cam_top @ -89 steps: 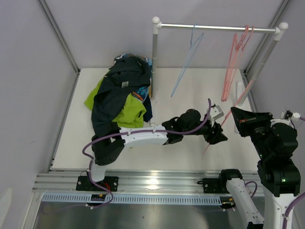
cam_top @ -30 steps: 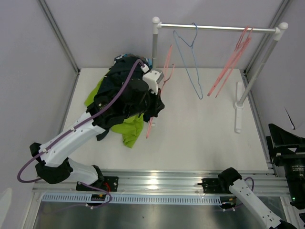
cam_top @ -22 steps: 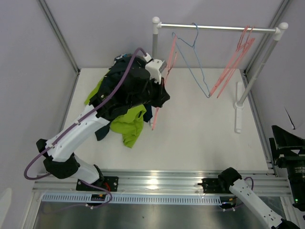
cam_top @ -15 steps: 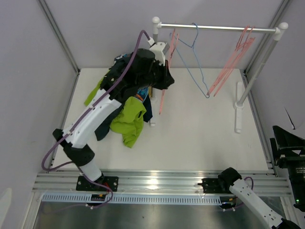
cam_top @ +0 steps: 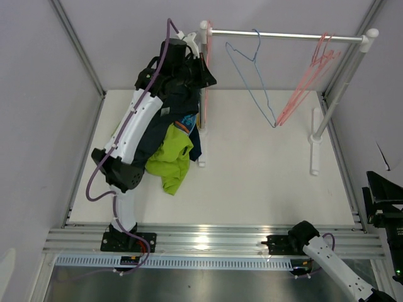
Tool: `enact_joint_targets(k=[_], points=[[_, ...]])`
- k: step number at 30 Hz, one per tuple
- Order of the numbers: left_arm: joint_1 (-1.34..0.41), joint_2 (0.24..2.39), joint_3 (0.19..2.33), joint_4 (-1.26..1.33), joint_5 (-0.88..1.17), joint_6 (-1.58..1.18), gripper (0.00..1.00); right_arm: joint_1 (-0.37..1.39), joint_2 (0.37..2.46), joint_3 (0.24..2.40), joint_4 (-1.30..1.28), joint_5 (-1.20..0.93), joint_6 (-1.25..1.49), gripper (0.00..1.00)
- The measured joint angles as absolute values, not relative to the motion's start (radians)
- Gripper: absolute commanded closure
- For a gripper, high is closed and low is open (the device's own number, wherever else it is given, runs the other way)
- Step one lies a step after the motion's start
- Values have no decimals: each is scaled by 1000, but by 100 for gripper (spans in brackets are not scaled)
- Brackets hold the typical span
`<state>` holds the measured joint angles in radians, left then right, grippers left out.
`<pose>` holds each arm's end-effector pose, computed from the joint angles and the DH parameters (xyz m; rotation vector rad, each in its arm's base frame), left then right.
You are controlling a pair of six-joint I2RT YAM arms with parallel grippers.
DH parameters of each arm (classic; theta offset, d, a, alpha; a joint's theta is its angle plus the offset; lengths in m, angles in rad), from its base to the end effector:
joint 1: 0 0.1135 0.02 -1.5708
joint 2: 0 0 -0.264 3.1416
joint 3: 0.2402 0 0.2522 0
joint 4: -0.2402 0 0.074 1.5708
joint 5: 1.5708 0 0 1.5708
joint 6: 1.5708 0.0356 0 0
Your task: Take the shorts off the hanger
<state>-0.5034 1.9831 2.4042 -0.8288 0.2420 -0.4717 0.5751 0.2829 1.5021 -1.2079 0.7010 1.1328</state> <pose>0.3677 -0.2122 0.4672 0.1978 2.0625 -0.8580 -0.0750 -0.0760 0.4390 0.9574 1.3048 0.7927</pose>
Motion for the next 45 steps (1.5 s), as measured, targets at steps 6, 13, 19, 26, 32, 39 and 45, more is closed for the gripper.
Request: enact_joint_targets(k=[6, 13, 19, 26, 32, 39, 45], points=[[-497, 2024, 2405, -826, 292, -478, 100, 577, 270, 1461, -1206, 704, 1134, 8], [-515, 2027, 2405, -838, 276, -460, 100, 577, 270, 1406, -1199, 699, 1148, 8], [-535, 2027, 2405, -858, 249, -437, 41, 577, 270, 1388, -1192, 688, 1152, 7], [-539, 2015, 2379, -885, 223, -425, 1, 577, 270, 1388, -1192, 687, 1152, 6], [-576, 1826, 2154, -884, 136, -389, 1, 577, 268, 1350, -1113, 653, 1072, 2], [-598, 1285, 1724, -807, 118, -350, 1, 578, 326, 1325, -949, 524, 847, 1], [-597, 850, 1466, -722, 130, -281, 1, 579, 452, 1237, -737, 366, 673, 1]])
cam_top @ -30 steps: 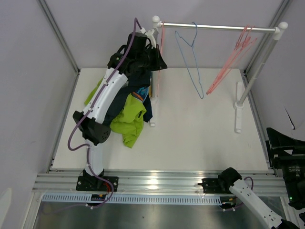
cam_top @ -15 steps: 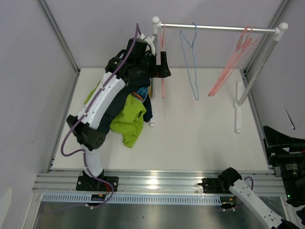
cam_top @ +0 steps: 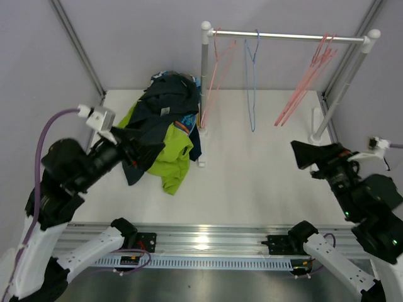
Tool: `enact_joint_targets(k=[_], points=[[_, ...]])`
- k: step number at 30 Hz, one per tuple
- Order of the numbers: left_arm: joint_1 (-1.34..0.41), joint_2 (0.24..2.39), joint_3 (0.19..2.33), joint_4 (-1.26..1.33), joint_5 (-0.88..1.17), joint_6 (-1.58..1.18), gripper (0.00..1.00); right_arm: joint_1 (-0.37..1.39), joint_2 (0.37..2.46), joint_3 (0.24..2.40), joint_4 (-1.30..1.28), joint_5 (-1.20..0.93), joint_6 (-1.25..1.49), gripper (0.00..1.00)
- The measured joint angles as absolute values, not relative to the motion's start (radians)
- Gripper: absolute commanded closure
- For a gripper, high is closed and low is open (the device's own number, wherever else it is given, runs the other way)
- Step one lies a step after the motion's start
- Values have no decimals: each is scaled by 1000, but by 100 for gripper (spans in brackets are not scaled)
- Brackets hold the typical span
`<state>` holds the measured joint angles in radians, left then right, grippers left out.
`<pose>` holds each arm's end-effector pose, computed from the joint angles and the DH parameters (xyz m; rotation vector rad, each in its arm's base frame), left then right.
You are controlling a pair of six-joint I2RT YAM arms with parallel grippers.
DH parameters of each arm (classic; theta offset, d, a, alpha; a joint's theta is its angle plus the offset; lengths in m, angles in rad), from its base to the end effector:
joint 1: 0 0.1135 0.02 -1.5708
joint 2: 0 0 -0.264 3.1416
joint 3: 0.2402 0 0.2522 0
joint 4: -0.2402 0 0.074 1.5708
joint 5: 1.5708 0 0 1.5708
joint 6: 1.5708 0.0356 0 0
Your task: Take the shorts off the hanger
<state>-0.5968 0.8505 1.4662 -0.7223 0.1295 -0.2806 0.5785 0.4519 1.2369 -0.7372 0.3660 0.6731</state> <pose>0.0966 -0.0712 0.4907 0.3725 1.6949 -0.7630 0.0241 0.0005 0.4495 0.3717 1.5253 0.7158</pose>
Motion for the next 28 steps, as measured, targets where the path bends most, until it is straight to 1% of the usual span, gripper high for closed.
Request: enact_joint_targets(k=[2, 5, 7, 10, 13, 18, 24, 25, 26, 27, 28], points=[[-598, 706, 1355, -713, 41, -257, 1, 579, 505, 1179, -662, 293, 622, 1], [-598, 562, 1229, -739, -189, -247, 1, 579, 614, 1127, -608, 225, 556, 1], [-597, 501, 1150, -766, -348, -241, 1, 579, 689, 1108, -592, 208, 517, 0], [-597, 439, 1057, -790, -469, -226, 1, 579, 741, 1053, -562, 195, 466, 1], [-597, 365, 982, -783, -485, -217, 1, 579, 696, 982, -527, 192, 415, 1], [-597, 202, 863, -741, -462, -202, 1, 579, 609, 945, -474, 194, 363, 1], [-597, 99, 838, -686, -451, -188, 1, 579, 575, 862, -396, 194, 345, 1], [-597, 90, 834, -677, -445, -183, 1, 579, 572, 842, -388, 194, 341, 5], [-597, 86, 831, -672, -441, -181, 1, 579, 572, 829, -384, 194, 337, 7], [-597, 84, 830, -670, -440, -180, 1, 579, 573, 817, -378, 194, 334, 7], [-597, 84, 830, -667, -439, -178, 1, 579, 573, 807, -370, 192, 329, 4]])
